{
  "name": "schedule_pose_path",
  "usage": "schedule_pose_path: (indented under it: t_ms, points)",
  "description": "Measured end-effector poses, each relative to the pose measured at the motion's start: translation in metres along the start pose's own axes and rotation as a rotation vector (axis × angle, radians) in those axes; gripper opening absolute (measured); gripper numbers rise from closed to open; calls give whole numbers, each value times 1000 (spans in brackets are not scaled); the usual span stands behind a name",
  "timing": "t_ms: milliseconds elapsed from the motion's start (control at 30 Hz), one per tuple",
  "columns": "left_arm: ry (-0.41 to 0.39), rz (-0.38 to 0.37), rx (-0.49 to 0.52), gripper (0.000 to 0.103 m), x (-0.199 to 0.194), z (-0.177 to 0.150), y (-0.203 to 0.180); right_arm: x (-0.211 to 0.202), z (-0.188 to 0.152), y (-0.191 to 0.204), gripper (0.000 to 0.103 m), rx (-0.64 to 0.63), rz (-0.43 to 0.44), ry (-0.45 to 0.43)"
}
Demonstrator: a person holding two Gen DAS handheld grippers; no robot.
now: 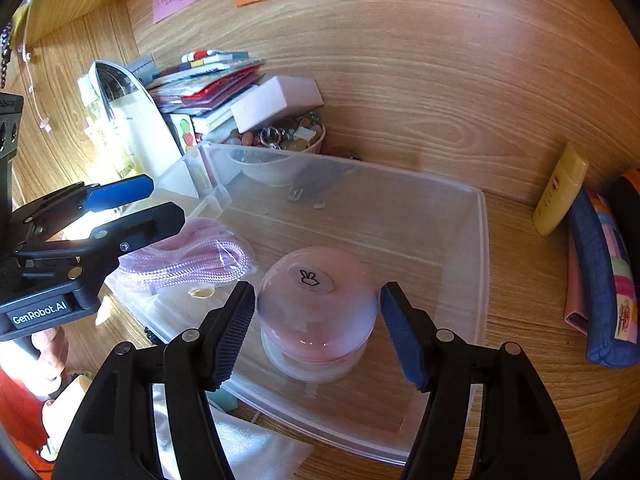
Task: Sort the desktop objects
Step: 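Carry the pink rope bag and pink container into the clear box and release both, then move both grippers toward the green card and blue Max staple box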
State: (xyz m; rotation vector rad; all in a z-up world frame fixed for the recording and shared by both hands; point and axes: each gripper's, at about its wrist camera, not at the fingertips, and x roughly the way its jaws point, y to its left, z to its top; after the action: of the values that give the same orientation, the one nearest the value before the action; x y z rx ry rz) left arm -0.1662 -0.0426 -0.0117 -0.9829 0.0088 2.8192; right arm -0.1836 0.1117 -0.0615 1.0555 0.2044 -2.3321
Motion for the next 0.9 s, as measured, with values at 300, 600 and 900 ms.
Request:
schedule_pose_path:
  t_ms: [300, 600, 900]
  points:
    - [-32, 13, -4, 80, -19, 6, 2, -35, 7, 5, 77, -22, -74, -96]
    - [-105, 66, 4, 100, -59, 2, 5, -72, -6, 12, 85, -20, -104, -146]
    - [-110, 87, -54, 101, -92, -20, 23, -103, -40, 13, 85, -3, -138, -171]
